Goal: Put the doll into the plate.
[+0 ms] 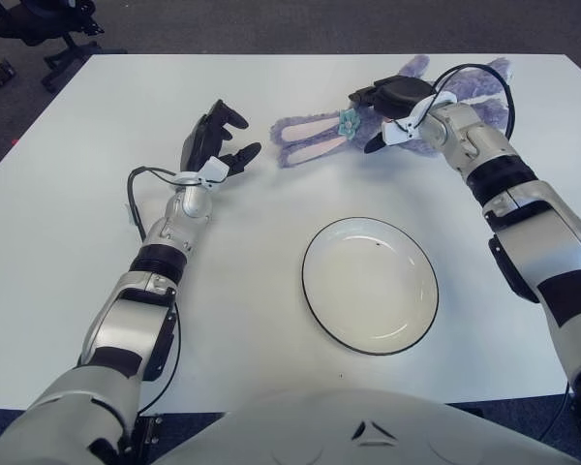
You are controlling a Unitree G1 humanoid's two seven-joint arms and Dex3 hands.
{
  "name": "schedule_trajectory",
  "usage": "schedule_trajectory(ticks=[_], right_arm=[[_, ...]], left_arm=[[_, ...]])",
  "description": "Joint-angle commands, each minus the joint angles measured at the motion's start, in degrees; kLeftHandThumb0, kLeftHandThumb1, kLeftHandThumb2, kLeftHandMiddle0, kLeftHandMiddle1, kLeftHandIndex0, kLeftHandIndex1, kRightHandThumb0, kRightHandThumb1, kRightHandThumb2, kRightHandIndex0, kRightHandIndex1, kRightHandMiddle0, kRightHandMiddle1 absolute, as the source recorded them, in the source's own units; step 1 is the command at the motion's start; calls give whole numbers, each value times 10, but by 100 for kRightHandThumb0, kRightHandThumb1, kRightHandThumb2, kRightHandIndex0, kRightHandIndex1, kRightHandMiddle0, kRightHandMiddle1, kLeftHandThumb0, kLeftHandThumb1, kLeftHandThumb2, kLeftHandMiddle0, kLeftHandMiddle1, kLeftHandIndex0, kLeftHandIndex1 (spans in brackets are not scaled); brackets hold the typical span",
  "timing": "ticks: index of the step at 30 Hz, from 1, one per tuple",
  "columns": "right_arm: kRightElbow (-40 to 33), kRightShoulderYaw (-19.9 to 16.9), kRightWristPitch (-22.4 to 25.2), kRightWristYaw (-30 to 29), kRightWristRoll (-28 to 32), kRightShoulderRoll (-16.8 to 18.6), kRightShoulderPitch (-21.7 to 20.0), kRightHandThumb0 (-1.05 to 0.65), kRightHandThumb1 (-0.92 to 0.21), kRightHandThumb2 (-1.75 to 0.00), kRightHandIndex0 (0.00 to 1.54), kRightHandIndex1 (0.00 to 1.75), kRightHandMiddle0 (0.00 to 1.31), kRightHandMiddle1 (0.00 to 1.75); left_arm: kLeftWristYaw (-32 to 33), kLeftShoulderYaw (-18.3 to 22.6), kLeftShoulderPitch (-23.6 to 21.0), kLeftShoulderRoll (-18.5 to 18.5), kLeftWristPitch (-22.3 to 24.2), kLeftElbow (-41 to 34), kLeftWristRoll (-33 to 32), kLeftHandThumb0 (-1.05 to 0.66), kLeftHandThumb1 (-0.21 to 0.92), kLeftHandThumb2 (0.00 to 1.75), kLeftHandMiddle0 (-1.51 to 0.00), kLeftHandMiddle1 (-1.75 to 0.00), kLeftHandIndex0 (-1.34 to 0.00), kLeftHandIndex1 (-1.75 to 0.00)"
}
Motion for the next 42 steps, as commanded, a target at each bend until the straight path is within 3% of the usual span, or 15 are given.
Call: schedule_trajectory(ticks=[1,19,42], right_arm=[[25,7,3,-14,-4,6,-16,-75,-92,-13,14,0,23,0],[83,27,25,-37,-5,29,-35,-77,-92,-14,15,0,23,0],[127,63,41,-68,-14,49,-28,-76,-92,-11,18,1,29,3]], left_arm=[[-2,4,11,1,6,-6,3,-1,92,43,-26,-161,-23,-158],[-6,5,17,2,12,-17,5,-1,92,43,-28,-161,-22,-158],[-5,2,19,3,18,-20,17,-1,92,43,-28,-161,-23,-158]])
